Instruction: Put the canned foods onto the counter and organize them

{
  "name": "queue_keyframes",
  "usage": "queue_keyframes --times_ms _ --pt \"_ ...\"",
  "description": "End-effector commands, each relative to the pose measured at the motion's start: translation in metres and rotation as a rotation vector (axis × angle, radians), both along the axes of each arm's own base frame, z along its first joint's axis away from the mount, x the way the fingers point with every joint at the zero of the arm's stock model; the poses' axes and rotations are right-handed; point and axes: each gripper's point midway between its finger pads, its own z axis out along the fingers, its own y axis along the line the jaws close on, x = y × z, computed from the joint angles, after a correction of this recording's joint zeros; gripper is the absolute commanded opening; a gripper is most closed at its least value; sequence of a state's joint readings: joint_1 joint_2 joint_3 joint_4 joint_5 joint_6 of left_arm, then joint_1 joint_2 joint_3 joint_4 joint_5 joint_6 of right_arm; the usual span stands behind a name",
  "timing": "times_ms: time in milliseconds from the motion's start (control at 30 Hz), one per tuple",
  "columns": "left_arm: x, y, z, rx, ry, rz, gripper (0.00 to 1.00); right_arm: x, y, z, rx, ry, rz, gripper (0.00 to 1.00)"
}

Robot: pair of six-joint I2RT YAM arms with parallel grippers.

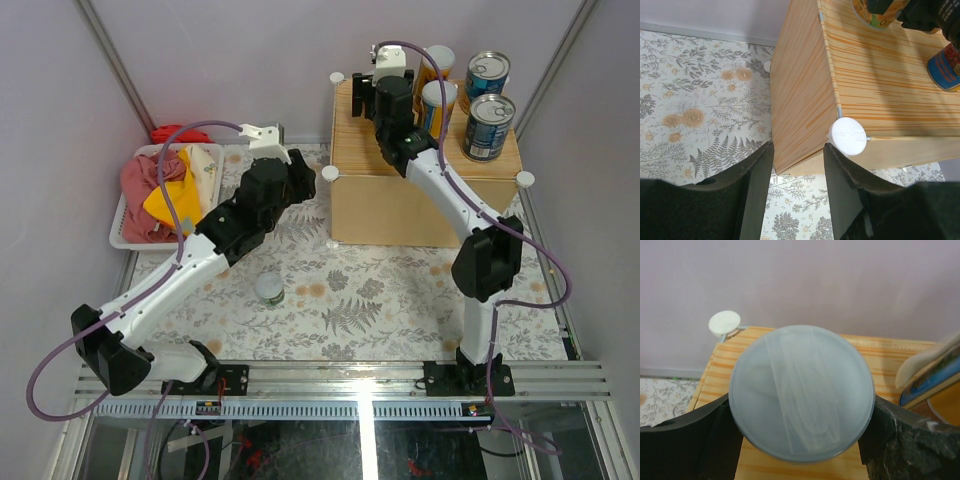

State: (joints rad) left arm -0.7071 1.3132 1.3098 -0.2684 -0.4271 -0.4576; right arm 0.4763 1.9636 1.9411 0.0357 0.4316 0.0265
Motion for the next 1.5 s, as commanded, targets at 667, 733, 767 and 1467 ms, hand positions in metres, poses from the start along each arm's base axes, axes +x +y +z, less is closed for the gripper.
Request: queue_keyframes --times_ms 667,733,767,1467 --pt "-0.018 0.001 0.016 -0.061 -0.031 -0.003 0.43 0.04 0.011 0.038 0.072 -0.105 0.091 0.76" --pt "-0.018 0.0 0.016 -0.059 -0.027 -0.004 0.47 0.039 0.011 0.035 0.064 -0.098 0.088 0.85" --pt "-0.018 0.0 0.014 -0.056 -0.022 -0.001 0.5 0.038 0.011 0.036 0.062 -0.1 0.086 0.92" --pt "-0.018 0.01 0.029 -0.025 -0.028 0.048 0.73 0.008 0.004 0.069 0.056 -0.131 0.046 1.0"
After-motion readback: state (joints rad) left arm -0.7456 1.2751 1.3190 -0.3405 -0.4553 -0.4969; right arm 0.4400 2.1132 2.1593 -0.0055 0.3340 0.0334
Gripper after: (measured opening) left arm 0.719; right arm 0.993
